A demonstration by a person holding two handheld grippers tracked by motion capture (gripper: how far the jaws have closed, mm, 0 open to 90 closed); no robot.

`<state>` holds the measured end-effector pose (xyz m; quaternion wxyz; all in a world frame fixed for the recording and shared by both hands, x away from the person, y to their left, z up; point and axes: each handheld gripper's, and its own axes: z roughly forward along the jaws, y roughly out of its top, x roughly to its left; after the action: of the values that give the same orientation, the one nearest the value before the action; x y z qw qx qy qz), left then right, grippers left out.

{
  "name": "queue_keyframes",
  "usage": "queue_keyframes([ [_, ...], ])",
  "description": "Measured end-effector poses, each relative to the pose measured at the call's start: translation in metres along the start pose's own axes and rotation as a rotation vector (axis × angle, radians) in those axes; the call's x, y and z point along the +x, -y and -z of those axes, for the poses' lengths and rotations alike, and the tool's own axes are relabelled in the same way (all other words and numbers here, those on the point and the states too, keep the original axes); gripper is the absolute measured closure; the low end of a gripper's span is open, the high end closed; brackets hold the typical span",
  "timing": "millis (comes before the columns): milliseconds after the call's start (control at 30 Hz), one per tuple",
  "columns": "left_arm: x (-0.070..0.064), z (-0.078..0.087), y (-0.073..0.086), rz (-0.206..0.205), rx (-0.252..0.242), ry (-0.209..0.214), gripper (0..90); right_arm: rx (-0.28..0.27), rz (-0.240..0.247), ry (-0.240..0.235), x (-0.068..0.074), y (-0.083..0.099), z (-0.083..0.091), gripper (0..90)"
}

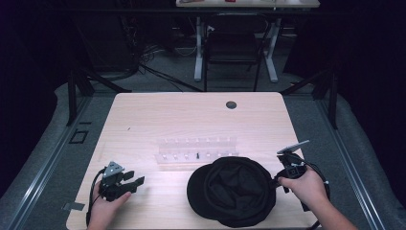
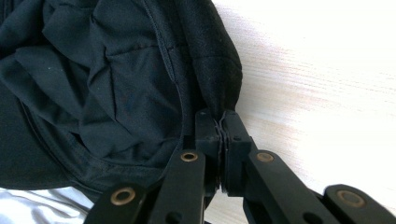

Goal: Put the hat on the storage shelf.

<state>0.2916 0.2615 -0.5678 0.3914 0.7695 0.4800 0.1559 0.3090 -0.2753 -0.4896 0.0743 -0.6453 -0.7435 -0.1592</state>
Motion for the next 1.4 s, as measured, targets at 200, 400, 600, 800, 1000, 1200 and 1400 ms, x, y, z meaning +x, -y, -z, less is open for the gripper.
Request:
queue_keyframes([
  [200,0.000,0.000,0.000,0.001,0.002,0.001,46.6,-0.028,-0.023,-0.041,0.001,0.001,0.006,88.6],
  [400,0.000,0.000,0.000,0.003,0.001,0.000,46.6,-0.046,-0.061,-0.108,-0.001,0.004,0.017,88.8],
  [600,0.000,-0.001,0.000,0.005,0.007,0.001,46.6,-0.042,-0.066,-0.140,0.001,0.005,0.025,88.9],
  [800,0.000,-0.001,0.001,0.008,0.008,0.003,46.6,-0.048,-0.053,-0.200,0.005,0.002,0.042,88.9],
  [1000,-0.001,-0.001,0.000,0.000,0.020,0.006,46.7,-0.081,-0.060,-0.250,0.013,0.000,0.057,89.0],
  [1200,-0.001,-0.001,0.001,0.003,0.015,0.007,46.7,-0.101,-0.064,-0.322,0.018,-0.001,0.070,88.9],
  [1400,-0.002,-0.001,0.001,0.002,0.012,0.006,46.7,-0.126,-0.081,-0.404,0.025,-0.001,0.081,88.9],
])
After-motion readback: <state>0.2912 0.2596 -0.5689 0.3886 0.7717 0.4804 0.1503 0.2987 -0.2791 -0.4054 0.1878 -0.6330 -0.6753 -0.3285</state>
